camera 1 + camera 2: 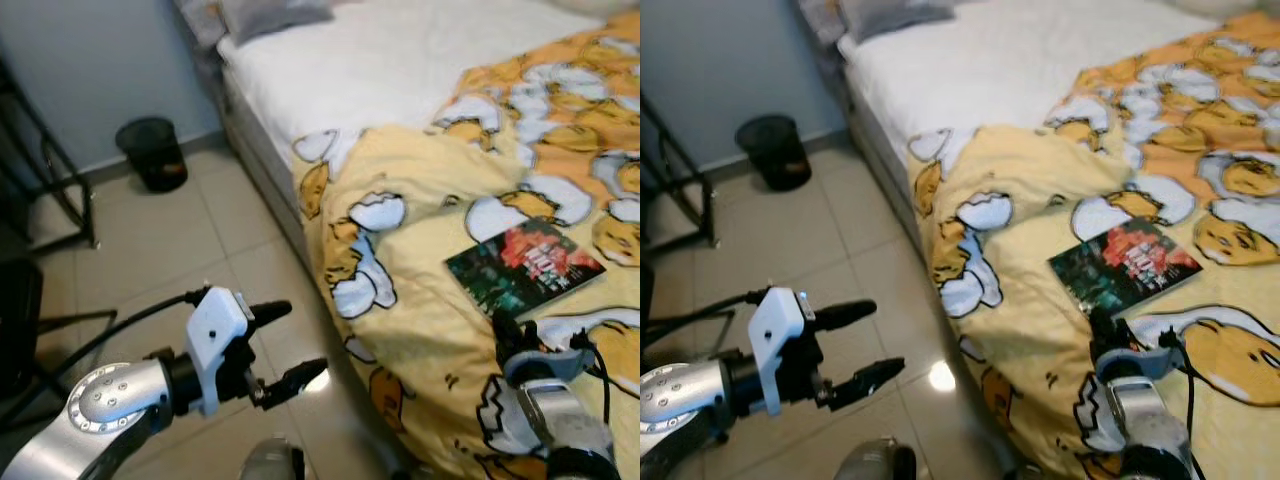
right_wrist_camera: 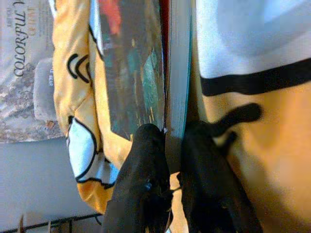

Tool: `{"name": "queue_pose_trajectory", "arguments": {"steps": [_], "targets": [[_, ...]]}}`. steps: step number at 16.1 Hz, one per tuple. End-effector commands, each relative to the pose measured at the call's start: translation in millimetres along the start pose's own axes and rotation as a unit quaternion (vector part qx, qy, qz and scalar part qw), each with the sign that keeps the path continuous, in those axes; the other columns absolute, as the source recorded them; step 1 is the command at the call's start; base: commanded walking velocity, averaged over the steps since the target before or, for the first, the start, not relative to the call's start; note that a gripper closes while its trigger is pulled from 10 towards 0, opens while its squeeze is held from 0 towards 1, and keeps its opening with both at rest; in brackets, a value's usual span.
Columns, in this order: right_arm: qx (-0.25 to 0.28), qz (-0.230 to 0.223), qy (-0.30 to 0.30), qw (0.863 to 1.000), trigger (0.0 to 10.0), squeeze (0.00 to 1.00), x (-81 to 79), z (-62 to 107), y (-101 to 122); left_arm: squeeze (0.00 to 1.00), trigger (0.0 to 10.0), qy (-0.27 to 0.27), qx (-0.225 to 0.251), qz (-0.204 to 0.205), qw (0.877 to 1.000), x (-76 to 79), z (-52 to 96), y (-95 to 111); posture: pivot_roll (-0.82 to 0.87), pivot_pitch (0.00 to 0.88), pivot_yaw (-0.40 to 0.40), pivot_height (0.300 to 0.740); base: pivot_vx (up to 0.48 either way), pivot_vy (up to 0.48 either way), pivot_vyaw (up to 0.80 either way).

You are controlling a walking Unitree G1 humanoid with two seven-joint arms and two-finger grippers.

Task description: Clean up the room

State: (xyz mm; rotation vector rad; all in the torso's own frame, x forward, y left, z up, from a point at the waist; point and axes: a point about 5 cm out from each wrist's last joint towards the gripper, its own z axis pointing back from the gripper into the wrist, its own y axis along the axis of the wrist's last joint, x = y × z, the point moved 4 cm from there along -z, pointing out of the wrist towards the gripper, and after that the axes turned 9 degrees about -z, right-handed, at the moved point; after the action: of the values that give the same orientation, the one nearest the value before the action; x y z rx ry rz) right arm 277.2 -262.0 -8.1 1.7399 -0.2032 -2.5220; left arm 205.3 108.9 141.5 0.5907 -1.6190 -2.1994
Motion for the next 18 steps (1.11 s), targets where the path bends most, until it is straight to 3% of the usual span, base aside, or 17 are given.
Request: {"name": "queue_pose_trajectory", "arguments": {"steps": [1, 2, 3, 4, 5, 6, 9, 13, 17, 18], "targets": [[-0.008, 0.004, -0.005, 1.0, 0.0, 0.0, 0.4, 3.8, -2.2, 0.0, 10.0, -0.004, 0.0, -0.006, 1.0, 1.5, 0.0, 1.3, 0.23, 0.057, 0.068, 0.74, 0.0, 0.0, 0.0], [-0.008, 0.013, -0.007, 1.0, 3.7, 0.0, -0.8, 5.2, -1.8, 0.0, 10.0, -0.007, 0.0, -0.007, 1.0, 2.1, -0.5, 1.3, 0.23, 0.052, 0.072, 0.74, 0.0, 0.0, 0.0], [-0.004, 0.023, -0.015, 1.0, 10.0, 0.0, -1.4, 3.5, -1.6, 0.0, 10.0, -0.009, 0.001, -0.007, 1.0, 2.2, -1.3, 0.6, 0.23, 0.05, 0.076, 0.74, 0.0, 0.0, 0.0], [0.004, 0.035, -0.024, 0.999, 10.0, 0.0, -4.3, -2.1, -1.8, 0.0, 10.0, -0.012, 0.001, -0.008, 1.0, 2.4, -3.0, -0.6, 0.23, 0.051, 0.077, 0.74, 0.0, 0.0, 0.0], [0.008, 0.037, -0.024, 0.999, 10.0, 0.53, -9.1, -5.5, -2.7, 0.0, 10.0, -0.014, 0.001, -0.008, 1.0, 2.5, -4.2, -1.5, 0.23, 0.052, 0.077, 0.74, 0.0, 0.0, 0.0], [0.011, 0.033, -0.019, 0.999, 10.0, 1.0, -15.2, -9.3, -4.4, 0.0, 10.0, -0.015, 0.001, -0.008, 1.0, 3.2, -4.8, -1.9, 0.23, 0.051, 0.075, 0.74, 0.0, 0.0, 0.0], [0.009, 0.043, -0.018, 0.999, 10.0, 1.0, -23.1, -15.5, -11.4, 0.0, 10.0, -0.015, 0.0, -0.005, 1.0, 6.0, -3.9, -3.4, 0.24, 0.054, 0.07, 0.74, 0.0, 0.0, 0.0], [0.031, 0.052, -0.057, 0.997, 10.0, 1.0, -17.9, -30.7, -15.9, 0.0, 10.0, -0.018, -0.006, 0.0, 1.0, 7.4, -3.1, -8.0, 0.25, 0.069, 0.065, 0.74, 0.0, 0.0, 0.0], [0.046, 0.036, -0.054, 0.997, 10.0, 0.99, -24.2, -40.2, -16.3, 0.0, 10.0, -0.014, -0.007, 0.001, 1.0, 6.1, -3.0, -8.5, 0.26, 0.078, 0.058, 0.74, 0.0, 0.0, 0.0], [0.051, 0.036, -0.055, 0.997, 10.0, 0.0, -25.0, -42.7, -16.2, 0.0, 10.0, -0.013, -0.008, 0.001, 1.0, 5.7, -2.4, -8.9, 0.26, 0.078, 0.057, 0.74, 0.0, 0.0, 0.0]]}}
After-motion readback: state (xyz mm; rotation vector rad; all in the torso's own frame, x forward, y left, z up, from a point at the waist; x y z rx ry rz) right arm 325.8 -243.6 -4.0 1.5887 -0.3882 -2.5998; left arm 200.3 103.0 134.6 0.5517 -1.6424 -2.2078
